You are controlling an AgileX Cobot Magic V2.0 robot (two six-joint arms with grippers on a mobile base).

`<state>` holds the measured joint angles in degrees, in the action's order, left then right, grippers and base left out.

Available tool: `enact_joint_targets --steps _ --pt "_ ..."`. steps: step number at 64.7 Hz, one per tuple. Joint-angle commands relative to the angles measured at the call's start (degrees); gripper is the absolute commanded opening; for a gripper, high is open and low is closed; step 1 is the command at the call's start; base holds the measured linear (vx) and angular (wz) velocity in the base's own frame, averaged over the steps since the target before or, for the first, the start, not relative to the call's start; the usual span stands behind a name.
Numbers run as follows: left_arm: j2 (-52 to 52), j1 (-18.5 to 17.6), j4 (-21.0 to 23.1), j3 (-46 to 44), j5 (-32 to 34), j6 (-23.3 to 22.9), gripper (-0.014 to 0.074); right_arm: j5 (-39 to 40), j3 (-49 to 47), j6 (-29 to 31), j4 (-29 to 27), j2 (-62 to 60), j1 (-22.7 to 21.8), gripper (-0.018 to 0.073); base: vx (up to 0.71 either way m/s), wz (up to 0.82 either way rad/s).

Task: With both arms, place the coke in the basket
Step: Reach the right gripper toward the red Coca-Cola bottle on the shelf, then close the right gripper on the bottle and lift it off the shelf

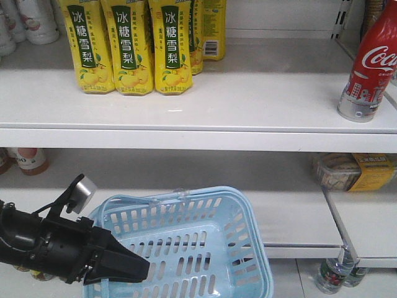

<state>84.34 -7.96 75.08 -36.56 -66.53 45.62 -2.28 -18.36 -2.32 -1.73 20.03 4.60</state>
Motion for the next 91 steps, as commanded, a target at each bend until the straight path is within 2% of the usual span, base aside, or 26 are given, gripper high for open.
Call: enact_joint_targets --steps 1,13,20,31,42,50,68,91 --pt "-1.98 -0.17 4.37 -1.06 -2.81 0.49 -0.0006 3.84 -2.04 0.46 0.62 0.73 -0.29 0.0307 0.0 0.0" --pt "-1.98 -0.17 4.37 -1.06 -2.81 0.49 -0.0006 3.74 -2.04 0.62 1.73 0.73 -0.29 0.0486 0.0 0.0" --pt "-1.98 -0.17 4.37 -1.06 -2.81 0.49 -0.0006 3.29 -2.04 0.62 2.54 0.73 -0.29 0.053 0.0 0.0" --pt "-1.98 -0.17 4.37 -1.06 -2.81 0.49 -0.0006 3.1 -3.13 0.62 2.54 0.73 -0.29 0.0527 0.0 0.0" --pt "-1.98 -0.17 4.31 -1.06 -2.81 0.49 -0.0006 1.38 -9.89 0.62 2.54 4.4 -0.29 0.0527 0.0 0.0" --pt "-1.98 -0.17 4.37 -1.06 -2.81 0.49 -0.0008 1.46 -15.57 0.62 2.54 9.66 -0.29 0.0527 0.0 0.0" --pt "-1.98 -0.17 4.38 -1.06 -2.81 0.49 -0.0008 1.29 -29.5 0.74 3.06 23.86 2.86 0.0527 0.0 0.0" --pt "-1.98 -0.17 4.39 -1.06 -2.81 0.49 -0.0008 -2.42 -42.75 0.44 4.32 38.8 2.8 0.0527 0.0 0.0"
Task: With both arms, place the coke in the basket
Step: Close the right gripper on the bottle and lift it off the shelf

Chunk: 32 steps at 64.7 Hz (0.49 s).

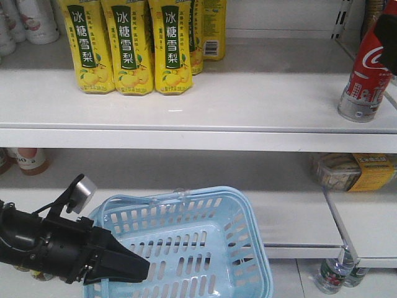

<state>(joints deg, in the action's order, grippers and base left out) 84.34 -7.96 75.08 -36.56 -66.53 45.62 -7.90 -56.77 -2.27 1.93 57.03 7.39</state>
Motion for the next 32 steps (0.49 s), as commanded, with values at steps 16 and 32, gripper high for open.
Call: enact_joint_targets --steps 16,32 --pt "-1.98 -0.17 4.38 -1.06 -2.81 0.49 -0.0006 3.07 -9.78 0.4 0.85 8.24 -0.13 0.0524 0.0 0.0" --pt "-1.98 -0.17 4.38 -1.06 -2.81 0.49 -0.0006 1.91 -11.73 0.25 0.85 10.86 -0.43 0.0336 0.0 0.0"
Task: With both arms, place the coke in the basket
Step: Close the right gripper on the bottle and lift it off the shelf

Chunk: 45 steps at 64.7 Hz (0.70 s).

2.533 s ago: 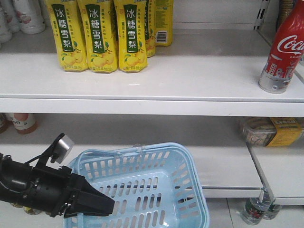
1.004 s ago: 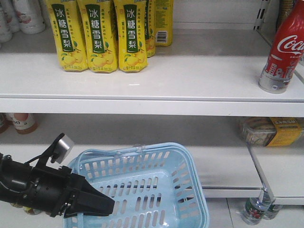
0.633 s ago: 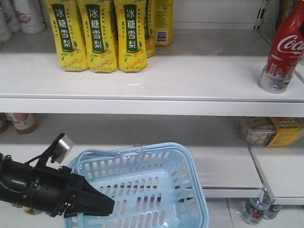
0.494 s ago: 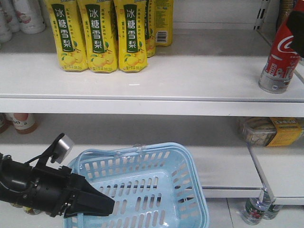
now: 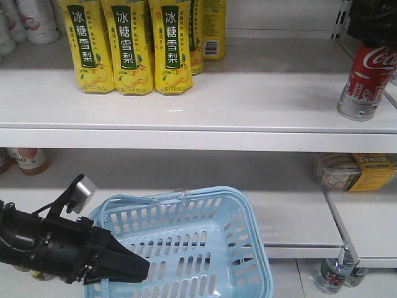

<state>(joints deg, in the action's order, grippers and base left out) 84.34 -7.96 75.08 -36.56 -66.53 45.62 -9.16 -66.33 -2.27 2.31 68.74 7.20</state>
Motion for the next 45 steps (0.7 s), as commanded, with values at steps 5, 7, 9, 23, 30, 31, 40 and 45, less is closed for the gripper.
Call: enact_joint_targets --steps 5,7,9,23,30,31,40,45 --pt "-1.98 -0.17 4.38 -1.06 -2.81 0.49 -0.0006 3.1 -2.16 0.25 0.47 -1.18 -0.24 0.0188 0.0 0.0" --pt "-1.98 -0.17 4.38 -1.06 -2.81 0.49 -0.0006 3.03 -2.16 0.25 0.47 -1.39 -0.24 0.0133 0.0 0.0" --pt "-1.98 -0.17 4.38 -1.06 -2.81 0.49 -0.0006 2.94 -2.16 0.25 0.47 -1.69 -0.24 0.0064 0.0 0.0" --pt "-1.98 -0.17 4.38 -1.06 -2.81 0.49 -0.0006 1.05 -2.16 0.45 1.25 -5.06 -0.24 -0.001 0.0 0.0" --pt "-1.98 -0.17 4.38 -1.06 -2.81 0.49 -0.0006 -0.82 -2.16 0.45 1.04 -7.61 -0.24 -0.0009 0.0 0.0" --pt "-1.98 -0.17 4.38 -1.06 -2.81 0.49 -0.0006 -1.15 -2.16 0.45 0.87 -8.05 -0.24 -0.0009 0.0 0.0" --pt "-1.98 -0.17 4.38 -1.06 -2.81 0.49 -0.0006 -4.5 -2.16 0.45 -0.29 -12.74 1.5 -0.0006 0.0 0.0" --pt "-1.98 -0.17 4.38 -1.06 -2.81 0.49 -0.0006 -7.55 -2.16 0.45 -0.43 -15.02 4.23 -0.0006 0.0 0.0"
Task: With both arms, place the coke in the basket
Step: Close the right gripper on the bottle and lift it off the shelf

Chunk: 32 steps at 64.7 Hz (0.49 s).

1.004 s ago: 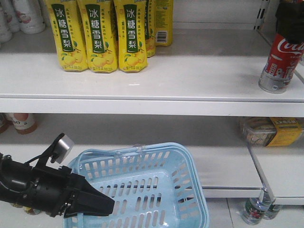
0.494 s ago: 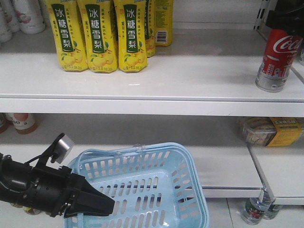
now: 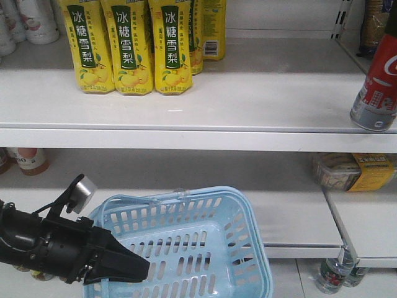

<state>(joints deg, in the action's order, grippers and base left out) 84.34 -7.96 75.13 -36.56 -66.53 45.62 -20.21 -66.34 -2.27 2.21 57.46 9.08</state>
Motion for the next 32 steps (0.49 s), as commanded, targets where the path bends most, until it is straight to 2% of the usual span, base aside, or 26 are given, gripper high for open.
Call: enact_joint_targets --steps 1,19,32 --pt "-1.98 -0.17 4.33 -1.06 -2.81 0.49 -0.0006 2.85 -2.16 0.45 -0.33 -4.09 2.97 -0.0006 0.0 0.0" --pt "-1.98 -0.17 4.33 -1.06 -2.81 0.49 -0.0006 -9.34 -1.98 0.29 -0.91 -4.35 18.38 -0.0005 0.0 0.0" --pt "-1.98 -0.17 4.33 -1.06 -2.81 0.49 -0.0006 -12.36 -1.98 0.22 -4.21 1.78 25.99 -0.0005 0.0 0.0"
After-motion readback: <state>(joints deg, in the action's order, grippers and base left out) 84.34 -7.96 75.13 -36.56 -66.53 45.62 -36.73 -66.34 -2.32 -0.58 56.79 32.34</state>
